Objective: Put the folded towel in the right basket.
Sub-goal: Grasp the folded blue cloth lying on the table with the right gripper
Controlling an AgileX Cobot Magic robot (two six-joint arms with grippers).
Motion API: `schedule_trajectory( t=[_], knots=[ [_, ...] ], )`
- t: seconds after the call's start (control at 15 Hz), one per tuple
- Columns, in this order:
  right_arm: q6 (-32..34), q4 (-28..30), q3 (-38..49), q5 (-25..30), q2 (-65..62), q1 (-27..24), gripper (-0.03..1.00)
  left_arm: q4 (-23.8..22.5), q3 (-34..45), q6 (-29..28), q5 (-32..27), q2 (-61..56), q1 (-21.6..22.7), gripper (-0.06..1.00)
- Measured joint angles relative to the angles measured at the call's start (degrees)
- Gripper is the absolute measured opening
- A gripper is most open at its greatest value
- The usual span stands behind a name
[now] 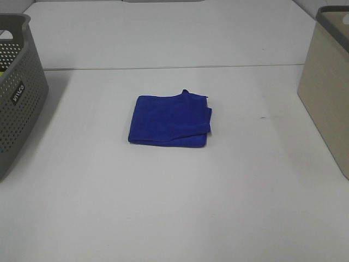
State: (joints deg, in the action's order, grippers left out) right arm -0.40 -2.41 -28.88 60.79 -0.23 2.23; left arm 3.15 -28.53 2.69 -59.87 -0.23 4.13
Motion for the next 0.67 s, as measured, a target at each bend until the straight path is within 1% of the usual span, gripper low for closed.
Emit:
schedule_trajectory(
  t=[0.67],
  knots=[
    [0.00,-0.17,0.00,0.00,0.00,0.00,0.98,0.00,0.00,0.00,0.00,0.00,0.00,0.97]
  ],
)
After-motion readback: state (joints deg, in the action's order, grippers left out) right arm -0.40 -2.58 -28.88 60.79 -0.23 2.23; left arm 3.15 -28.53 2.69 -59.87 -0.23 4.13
